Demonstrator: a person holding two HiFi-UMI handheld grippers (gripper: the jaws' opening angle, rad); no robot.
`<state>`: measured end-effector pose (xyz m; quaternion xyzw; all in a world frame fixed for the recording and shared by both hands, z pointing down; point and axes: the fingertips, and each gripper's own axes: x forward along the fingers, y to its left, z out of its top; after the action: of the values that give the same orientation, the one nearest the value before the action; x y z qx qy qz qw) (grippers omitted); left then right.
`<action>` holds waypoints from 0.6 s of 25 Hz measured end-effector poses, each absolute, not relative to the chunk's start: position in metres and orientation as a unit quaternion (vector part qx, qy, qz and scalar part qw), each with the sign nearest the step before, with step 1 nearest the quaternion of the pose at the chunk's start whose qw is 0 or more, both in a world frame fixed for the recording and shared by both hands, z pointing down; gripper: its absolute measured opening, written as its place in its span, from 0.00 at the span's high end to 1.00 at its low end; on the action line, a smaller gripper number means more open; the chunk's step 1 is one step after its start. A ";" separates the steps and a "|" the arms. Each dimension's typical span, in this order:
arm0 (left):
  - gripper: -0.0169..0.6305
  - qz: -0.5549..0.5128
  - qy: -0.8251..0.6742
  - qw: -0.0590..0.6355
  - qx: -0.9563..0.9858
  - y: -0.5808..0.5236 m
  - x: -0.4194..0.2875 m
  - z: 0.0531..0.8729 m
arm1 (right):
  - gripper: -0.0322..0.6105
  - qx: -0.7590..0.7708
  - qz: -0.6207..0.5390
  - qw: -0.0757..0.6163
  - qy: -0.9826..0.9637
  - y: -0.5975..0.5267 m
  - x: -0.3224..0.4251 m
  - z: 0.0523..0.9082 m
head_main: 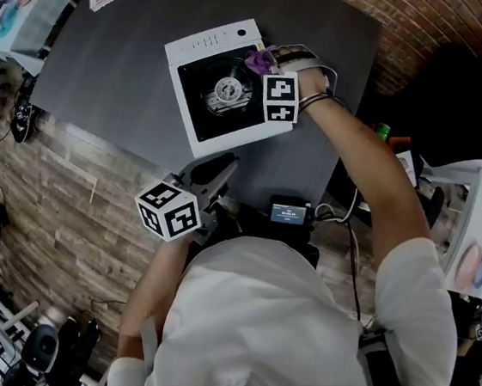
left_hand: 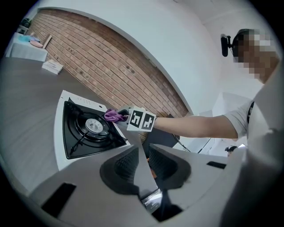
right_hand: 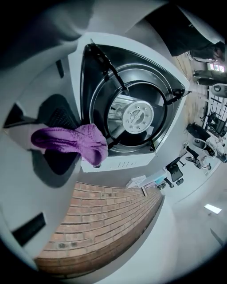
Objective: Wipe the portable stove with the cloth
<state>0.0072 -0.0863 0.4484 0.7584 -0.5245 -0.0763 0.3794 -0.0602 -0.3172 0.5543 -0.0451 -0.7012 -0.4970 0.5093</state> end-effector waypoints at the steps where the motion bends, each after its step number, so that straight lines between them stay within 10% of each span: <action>1: 0.87 -0.077 -0.522 0.378 0.761 -0.085 0.005 0.447 | 0.78 -0.048 -0.499 0.512 -0.698 -0.314 -0.060 0.554; 15: 0.87 -0.083 -0.473 0.379 0.791 -0.056 -0.018 0.437 | 0.78 -0.053 -0.488 0.564 -0.664 -0.273 -0.024 0.562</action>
<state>-0.0184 -0.0557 0.4372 0.7911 -0.4731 -0.0827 0.3788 -0.0243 -0.2731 0.5618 -0.0531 -0.6638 -0.4878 0.5644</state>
